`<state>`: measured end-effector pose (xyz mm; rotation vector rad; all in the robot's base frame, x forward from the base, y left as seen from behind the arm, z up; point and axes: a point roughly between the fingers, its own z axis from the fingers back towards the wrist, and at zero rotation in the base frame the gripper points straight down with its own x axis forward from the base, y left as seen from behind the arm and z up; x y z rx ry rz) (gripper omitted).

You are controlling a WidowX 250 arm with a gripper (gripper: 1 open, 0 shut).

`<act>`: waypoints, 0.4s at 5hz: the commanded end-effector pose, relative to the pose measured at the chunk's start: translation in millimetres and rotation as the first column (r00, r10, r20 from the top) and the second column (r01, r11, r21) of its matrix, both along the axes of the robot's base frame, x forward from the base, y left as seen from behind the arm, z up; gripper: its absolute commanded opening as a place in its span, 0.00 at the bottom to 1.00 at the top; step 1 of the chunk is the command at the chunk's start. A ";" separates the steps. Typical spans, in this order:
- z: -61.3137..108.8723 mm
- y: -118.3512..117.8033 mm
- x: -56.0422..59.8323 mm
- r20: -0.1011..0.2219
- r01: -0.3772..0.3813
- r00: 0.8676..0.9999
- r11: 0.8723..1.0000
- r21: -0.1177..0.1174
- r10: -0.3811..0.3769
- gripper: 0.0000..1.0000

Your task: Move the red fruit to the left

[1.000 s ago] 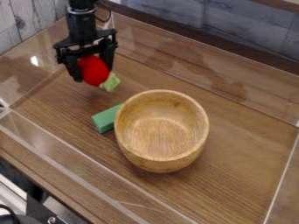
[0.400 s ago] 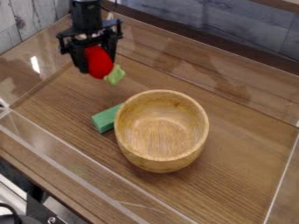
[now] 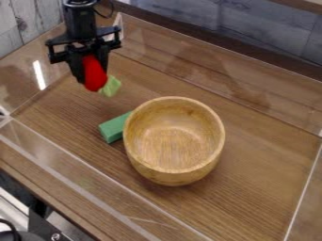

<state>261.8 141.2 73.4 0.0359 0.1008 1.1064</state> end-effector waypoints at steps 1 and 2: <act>18.7 0.7 2.2 0.049 -0.014 0.999 0.999 0.040 0.012 0.00; 6.2 -2.1 -3.9 0.041 -0.012 0.999 0.999 0.047 0.010 0.00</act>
